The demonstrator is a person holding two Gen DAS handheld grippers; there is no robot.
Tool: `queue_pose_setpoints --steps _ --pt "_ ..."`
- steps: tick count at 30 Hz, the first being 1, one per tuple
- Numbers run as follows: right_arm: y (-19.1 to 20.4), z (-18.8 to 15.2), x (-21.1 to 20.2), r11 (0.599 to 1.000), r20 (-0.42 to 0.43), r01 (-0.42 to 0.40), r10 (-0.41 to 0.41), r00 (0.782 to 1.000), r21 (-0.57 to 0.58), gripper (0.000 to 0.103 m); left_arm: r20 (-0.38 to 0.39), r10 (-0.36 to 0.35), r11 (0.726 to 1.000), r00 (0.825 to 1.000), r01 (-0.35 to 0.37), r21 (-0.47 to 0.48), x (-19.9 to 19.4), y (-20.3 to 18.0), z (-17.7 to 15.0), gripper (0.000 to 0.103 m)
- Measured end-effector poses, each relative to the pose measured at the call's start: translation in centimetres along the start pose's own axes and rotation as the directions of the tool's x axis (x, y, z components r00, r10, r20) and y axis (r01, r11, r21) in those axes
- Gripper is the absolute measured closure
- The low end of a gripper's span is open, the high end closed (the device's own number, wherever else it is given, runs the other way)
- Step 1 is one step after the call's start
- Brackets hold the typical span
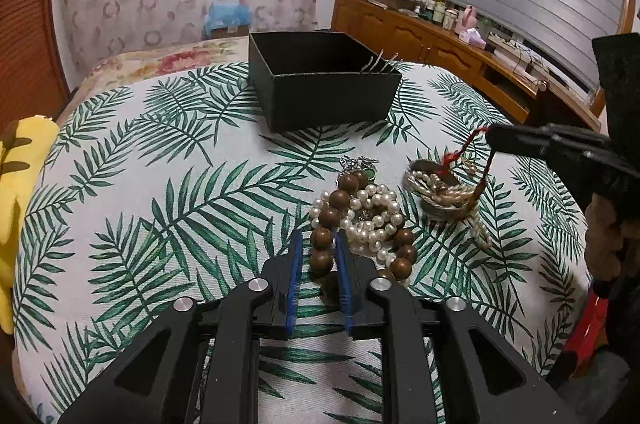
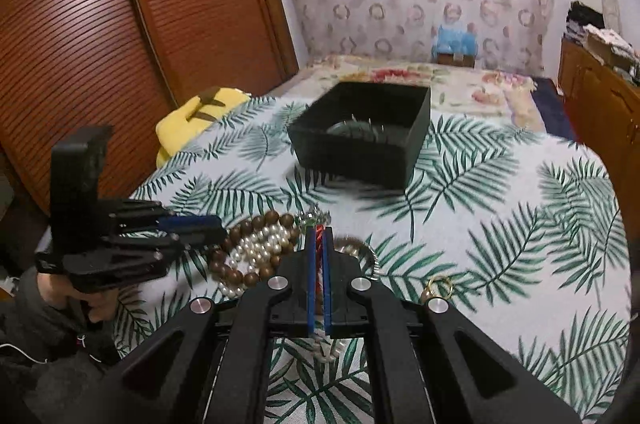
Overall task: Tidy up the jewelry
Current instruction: 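Lift the red cord bracelet with the right gripper, pulling it free of the pile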
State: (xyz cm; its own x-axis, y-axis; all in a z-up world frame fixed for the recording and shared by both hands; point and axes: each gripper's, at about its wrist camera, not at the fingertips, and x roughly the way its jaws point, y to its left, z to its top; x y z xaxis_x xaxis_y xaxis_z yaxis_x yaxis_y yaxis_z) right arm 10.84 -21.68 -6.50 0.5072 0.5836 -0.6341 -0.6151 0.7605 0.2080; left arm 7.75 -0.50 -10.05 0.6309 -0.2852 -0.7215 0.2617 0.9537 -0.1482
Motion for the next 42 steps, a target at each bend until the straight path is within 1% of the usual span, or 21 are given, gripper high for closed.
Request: queue_pose_setpoints --steps 6,12,15,20,25,29,32,35,38,42 --pt "0.1 0.8 -0.6 1.000 0.011 -0.002 0.002 1.000 -0.015 0.100 0.001 -0.001 1.000 1.000 0.001 0.003 0.0 0.0 0.0 0.082" --pt "0.6 0.8 0.7 0.999 -0.022 -0.025 0.024 0.999 -0.022 0.100 0.010 -0.004 1.000 1.000 0.004 -0.005 -0.4 0.0 0.0 0.082" --pt "1.2 1.0 0.9 0.999 -0.018 -0.030 0.029 0.999 -0.030 0.100 0.016 -0.005 1.000 1.000 0.005 -0.007 -0.6 0.2 0.0 0.082" --pt "1.6 2.6 -0.9 0.999 0.042 -0.023 0.025 0.999 -0.045 0.100 0.023 -0.007 1.000 1.000 0.008 -0.013 -0.7 0.4 0.0 0.082" --pt "1.5 4.3 -2.8 0.998 0.081 0.003 0.002 0.997 -0.060 0.100 0.032 -0.013 1.000 0.999 0.014 -0.015 -1.0 0.3 -0.1 0.082" --pt "1.5 5.1 -4.3 0.998 0.113 0.010 -0.002 0.994 -0.068 0.100 0.038 -0.017 1.000 0.999 0.017 -0.012 -1.2 0.1 -0.1 0.082" --pt "1.3 4.9 -4.7 0.998 0.120 0.004 0.003 0.993 -0.061 0.100 0.040 -0.021 1.000 0.999 0.021 -0.009 -1.3 -0.1 0.0 0.082" --pt "0.5 4.1 -4.1 0.999 0.092 0.021 -0.017 0.996 -0.045 0.100 0.038 -0.034 0.999 0.999 0.034 -0.010 -1.2 -0.2 0.0 0.082" --pt "-0.7 3.1 -3.6 0.999 0.072 0.031 -0.030 0.997 -0.017 0.100 0.035 -0.046 0.999 0.998 0.045 0.008 -1.1 -0.9 0.3 0.082" --pt "-1.9 2.3 -3.6 0.999 0.068 0.045 -0.046 0.997 0.009 0.100 0.033 -0.090 0.995 0.995 0.089 0.036 -0.8 -2.2 1.0 0.082"
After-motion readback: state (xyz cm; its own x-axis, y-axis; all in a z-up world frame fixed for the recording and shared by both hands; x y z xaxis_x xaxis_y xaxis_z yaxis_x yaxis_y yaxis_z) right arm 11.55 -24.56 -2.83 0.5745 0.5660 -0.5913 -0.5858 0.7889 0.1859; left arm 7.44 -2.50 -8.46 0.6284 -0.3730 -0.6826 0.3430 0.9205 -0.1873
